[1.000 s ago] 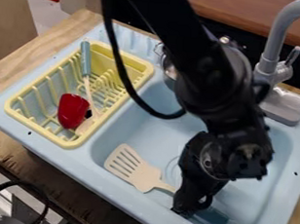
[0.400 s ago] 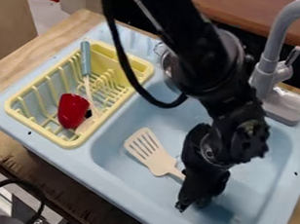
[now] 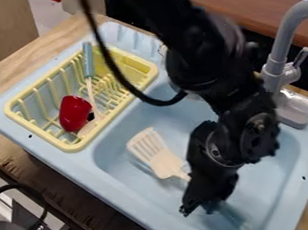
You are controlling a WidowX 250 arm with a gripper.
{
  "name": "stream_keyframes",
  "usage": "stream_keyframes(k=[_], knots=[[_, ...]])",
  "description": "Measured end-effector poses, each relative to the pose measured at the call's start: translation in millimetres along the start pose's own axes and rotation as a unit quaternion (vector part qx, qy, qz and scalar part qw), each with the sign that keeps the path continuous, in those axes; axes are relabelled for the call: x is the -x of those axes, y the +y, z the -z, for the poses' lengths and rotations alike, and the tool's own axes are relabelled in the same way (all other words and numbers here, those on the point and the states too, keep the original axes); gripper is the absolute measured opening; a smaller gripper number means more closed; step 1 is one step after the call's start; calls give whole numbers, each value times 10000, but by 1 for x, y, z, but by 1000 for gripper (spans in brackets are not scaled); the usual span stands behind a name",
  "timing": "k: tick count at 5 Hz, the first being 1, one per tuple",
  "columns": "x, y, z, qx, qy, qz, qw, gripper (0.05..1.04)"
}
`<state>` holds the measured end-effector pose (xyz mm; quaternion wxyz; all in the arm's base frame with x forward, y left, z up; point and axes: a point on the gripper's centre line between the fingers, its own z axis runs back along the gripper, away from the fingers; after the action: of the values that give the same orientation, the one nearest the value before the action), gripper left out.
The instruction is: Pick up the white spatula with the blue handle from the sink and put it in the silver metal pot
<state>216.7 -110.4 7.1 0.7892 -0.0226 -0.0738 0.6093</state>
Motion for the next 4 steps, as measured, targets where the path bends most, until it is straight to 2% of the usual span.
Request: stream_keyframes(k=[2, 3, 4], knots=[[9, 9, -29, -40, -157, -117, 9998, 231], [12, 2, -43, 13, -236, -86, 9997, 231], [6, -4, -55, -38, -593, 159, 9981, 231]])
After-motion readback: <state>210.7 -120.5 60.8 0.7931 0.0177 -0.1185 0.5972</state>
